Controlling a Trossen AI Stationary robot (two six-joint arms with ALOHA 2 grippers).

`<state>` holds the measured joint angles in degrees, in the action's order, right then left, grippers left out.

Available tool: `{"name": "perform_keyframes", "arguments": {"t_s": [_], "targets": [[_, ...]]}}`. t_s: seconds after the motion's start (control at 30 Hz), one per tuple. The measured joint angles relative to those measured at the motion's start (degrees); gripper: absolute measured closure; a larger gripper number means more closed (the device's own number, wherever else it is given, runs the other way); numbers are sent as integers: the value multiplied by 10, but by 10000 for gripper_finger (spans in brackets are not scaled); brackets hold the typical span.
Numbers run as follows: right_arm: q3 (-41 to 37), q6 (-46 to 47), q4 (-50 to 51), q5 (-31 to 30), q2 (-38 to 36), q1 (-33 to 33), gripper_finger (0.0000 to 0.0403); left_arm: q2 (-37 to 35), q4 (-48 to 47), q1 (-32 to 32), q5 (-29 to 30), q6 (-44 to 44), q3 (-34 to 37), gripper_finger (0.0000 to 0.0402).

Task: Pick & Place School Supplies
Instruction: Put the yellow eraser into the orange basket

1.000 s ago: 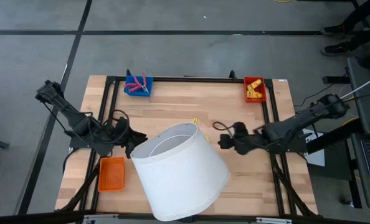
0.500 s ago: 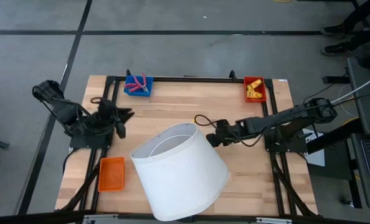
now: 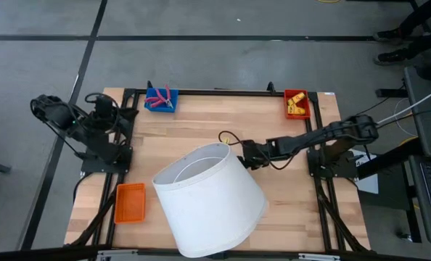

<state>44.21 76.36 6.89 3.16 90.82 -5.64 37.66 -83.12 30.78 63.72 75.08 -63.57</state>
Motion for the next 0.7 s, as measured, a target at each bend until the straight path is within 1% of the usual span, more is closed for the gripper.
{"name": "perform_keyframes", "arguments": {"t_s": [0.27,0.53,0.7], "targets": [[0,-5,-7,22,39,6,190,-12,2,-6,23,-13,0,304],[2,-16,1,13,45,11,190,-11,15,-6,31,-14,0,304],[2,-32,7,18,46,23,190,-11,41,-6,31,-33,0,304]]}}
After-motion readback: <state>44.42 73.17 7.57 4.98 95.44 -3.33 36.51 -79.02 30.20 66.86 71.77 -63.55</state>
